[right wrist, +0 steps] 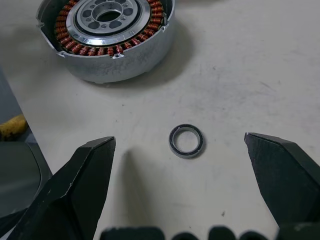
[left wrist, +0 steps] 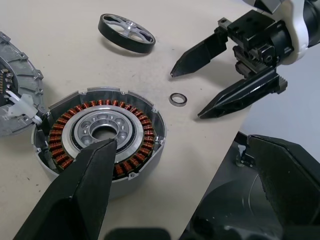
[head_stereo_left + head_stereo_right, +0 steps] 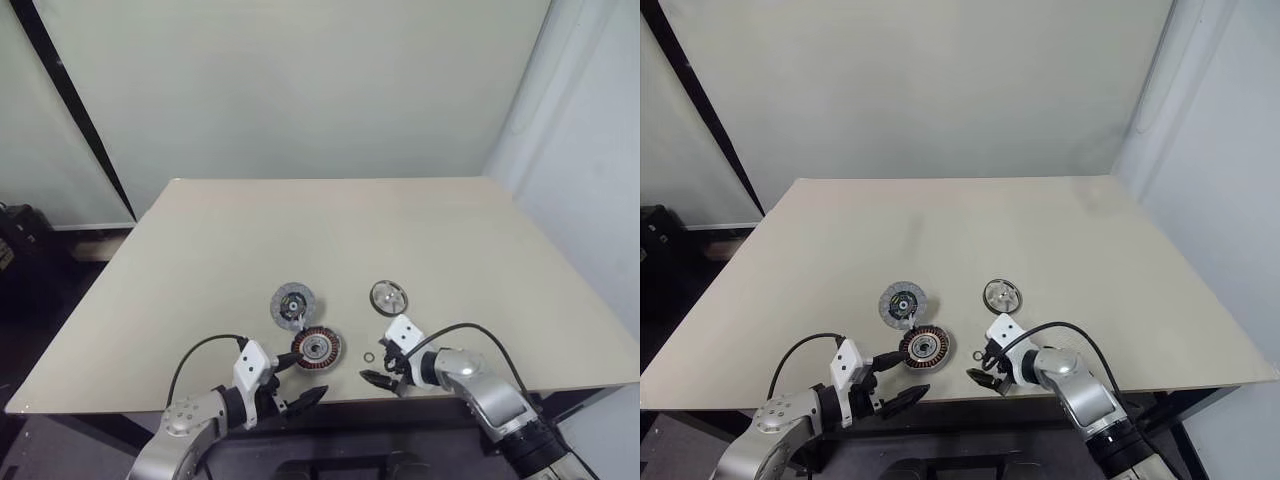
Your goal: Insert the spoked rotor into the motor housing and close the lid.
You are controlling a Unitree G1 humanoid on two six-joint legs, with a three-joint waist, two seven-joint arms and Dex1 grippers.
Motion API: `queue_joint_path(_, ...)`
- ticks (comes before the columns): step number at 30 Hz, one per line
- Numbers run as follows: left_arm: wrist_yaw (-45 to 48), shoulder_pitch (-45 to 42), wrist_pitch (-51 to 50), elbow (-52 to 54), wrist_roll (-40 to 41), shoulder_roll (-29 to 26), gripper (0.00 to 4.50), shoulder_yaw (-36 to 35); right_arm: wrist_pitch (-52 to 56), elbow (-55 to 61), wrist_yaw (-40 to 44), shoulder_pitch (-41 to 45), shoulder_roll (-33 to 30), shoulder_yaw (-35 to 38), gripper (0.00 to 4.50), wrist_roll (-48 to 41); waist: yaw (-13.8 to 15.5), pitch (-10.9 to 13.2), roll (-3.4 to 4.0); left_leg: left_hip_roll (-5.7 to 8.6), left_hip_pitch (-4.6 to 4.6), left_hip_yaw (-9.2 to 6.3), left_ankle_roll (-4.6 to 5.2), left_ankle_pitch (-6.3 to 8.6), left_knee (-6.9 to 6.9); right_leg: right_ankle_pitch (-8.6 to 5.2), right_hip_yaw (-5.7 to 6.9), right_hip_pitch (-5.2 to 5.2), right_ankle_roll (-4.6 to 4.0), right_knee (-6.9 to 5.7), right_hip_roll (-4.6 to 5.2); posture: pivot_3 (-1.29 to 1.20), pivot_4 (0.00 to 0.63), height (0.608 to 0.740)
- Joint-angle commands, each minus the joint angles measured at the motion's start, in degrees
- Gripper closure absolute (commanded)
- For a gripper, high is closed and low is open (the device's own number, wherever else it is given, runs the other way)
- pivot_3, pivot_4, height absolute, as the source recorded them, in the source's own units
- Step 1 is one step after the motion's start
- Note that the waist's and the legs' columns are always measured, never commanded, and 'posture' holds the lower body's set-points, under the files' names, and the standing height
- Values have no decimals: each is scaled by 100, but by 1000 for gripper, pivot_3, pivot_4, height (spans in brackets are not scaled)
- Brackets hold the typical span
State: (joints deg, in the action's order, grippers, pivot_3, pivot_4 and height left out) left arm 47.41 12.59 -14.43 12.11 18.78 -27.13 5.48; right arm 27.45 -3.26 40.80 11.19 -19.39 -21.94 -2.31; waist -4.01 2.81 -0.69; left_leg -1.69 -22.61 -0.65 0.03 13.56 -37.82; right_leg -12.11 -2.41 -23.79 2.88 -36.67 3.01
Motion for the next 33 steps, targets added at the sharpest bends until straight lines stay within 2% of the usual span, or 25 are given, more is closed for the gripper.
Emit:
queue_joint_path(1, -32, -23, 163, 106, -25, -6, 21, -44, -147, -38, -42, 170, 84, 47, 0, 23, 1, 0, 0, 0, 0, 0, 0, 0, 0, 0, 0, 0, 0, 0, 0, 0, 0, 740)
queue_joint_path(12, -107, -17, 163, 114, -111, -48, 21, -16, -94, -181, -14, 192, 203, 93, 0, 13, 0, 1, 1, -1, 0, 0, 0, 0, 1, 0, 1, -1, 0, -1, 0, 0, 0, 740)
queue_joint_path(15, -125, -22, 166, 116, -144, -32, 0, 3, -70, -171, -19, 168, 201, 72, 628, 18, 0, 1, 1, -1, 0, -1, 0, 0, 1, 0, 1, -1, 0, -1, 0, 0, 0, 740)
queue_joint_path(24, -145, -33, 164, 119, -170, -24, 0, 0, -84, -220, -39, 169, 184, 56, 3750, 72, 0, 1, 1, -1, 0, 0, 0, 0, 3, 0, 1, -2, 0, -1, 0, 0, 0, 740)
queue_joint_path(33, -199, -3, 183, 90, -1, 33, 0, -206, -159, -96, -129, 358, 336, 113, 3801, 43, -1, 1, 2, -2, 0, 0, 0, 0, 1, 0, 2, -2, 0, -1, 0, 0, 0, 740)
